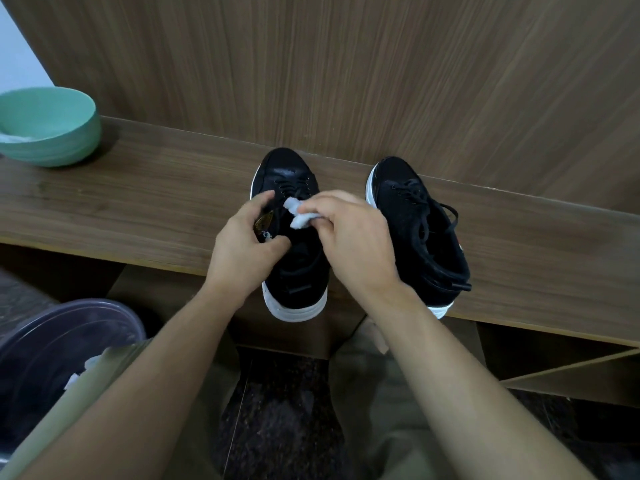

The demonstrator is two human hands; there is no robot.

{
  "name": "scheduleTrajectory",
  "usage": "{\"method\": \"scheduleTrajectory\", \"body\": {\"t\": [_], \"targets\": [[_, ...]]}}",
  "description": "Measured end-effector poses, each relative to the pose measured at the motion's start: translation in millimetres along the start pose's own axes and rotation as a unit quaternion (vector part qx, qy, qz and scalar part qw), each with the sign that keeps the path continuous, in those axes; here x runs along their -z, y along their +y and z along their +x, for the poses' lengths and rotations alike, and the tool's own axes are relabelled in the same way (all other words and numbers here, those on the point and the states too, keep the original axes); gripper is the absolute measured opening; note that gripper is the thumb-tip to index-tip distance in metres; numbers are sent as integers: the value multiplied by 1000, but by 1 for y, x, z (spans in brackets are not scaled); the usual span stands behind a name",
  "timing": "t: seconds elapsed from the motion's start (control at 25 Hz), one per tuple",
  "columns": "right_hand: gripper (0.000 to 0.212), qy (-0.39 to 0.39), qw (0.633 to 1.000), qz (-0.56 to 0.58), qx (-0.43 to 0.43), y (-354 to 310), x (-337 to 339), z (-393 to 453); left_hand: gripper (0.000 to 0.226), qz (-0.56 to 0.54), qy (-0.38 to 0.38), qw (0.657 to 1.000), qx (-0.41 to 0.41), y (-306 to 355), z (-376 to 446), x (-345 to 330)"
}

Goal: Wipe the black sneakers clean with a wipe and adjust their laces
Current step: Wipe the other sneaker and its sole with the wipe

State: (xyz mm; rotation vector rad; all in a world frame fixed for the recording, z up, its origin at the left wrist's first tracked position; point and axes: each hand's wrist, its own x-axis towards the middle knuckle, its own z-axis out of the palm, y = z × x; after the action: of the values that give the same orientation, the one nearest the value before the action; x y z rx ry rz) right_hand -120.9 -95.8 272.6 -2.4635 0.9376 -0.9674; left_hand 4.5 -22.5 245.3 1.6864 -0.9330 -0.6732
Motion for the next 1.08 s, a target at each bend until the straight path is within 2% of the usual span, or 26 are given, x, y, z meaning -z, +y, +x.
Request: {"method": "scheduleTrajectory", "body": {"t": [0.12,0.2,0.4,0.52,0.64,0.72,0.8,0.96,1.08], "targets": [[27,2,1000,-22,16,-6,-7,7,58,-2,-18,1000,10,1,1,2],[29,-2,1000,-17,-23,-11,-4,-5,58,0,-17,1000,8,3,0,2],[30,-81,991,-45,-98,-18,24,-16,59,-4,-9,1000,5,3,1,-1],[30,-35,994,-39,-91,-21,19,-20,59,-9,-17,1000,-3,-3,2,-2],[31,22,999,-36,-32,-16,4,-16,61,-14,-23,1000,5,-5,2,-2],[30,28,999,-36,-7,-10,0,-10,62,-12,-25,1000,3,-4,1,-1],[29,-2,999,-33,-4,-9,2,-8,62,-9,-27,1000,3,-3,0,-1],[29,-144,987,-9,-65,-15,25,-7,60,-14,-23,1000,9,-1,0,0],[31,-195,975,-13,-104,-14,49,-4,61,-16,-22,1000,6,-2,1,-1]]}}
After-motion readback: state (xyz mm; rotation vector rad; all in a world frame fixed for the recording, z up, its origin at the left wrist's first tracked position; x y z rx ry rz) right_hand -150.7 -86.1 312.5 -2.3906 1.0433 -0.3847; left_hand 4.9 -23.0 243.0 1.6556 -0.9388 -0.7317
